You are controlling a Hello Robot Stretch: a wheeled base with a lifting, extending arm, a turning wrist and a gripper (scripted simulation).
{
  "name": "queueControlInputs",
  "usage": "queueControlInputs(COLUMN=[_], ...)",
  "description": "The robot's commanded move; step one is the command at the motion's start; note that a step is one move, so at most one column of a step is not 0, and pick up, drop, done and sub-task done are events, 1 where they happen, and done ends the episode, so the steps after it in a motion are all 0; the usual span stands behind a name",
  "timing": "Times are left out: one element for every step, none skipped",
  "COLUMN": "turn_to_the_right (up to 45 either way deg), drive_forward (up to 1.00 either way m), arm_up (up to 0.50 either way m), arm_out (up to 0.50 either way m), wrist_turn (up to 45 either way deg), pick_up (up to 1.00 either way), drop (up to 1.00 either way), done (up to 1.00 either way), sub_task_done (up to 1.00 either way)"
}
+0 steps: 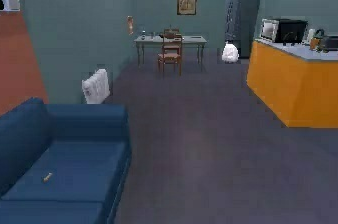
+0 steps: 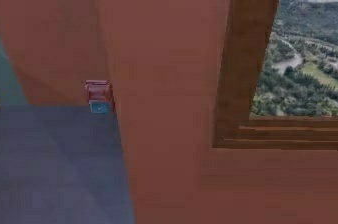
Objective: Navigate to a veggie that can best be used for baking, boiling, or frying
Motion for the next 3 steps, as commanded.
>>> queueControlInputs(turn_to_the_right=[0.0,0.0,-9.0], drive_forward=[1.00,0.80,0.00], arm_up=[0.00,0.00,0.00], arm_out=[0.00,0.00,0.00], wrist_turn=[0.0,0.0,0.0], pick_up=[0.00,0.00,0.00], drop=[0.00,0.00,0.00], done=[0.00,0.00,0.00], sub_task_done=[0.00,0.00,0.00])
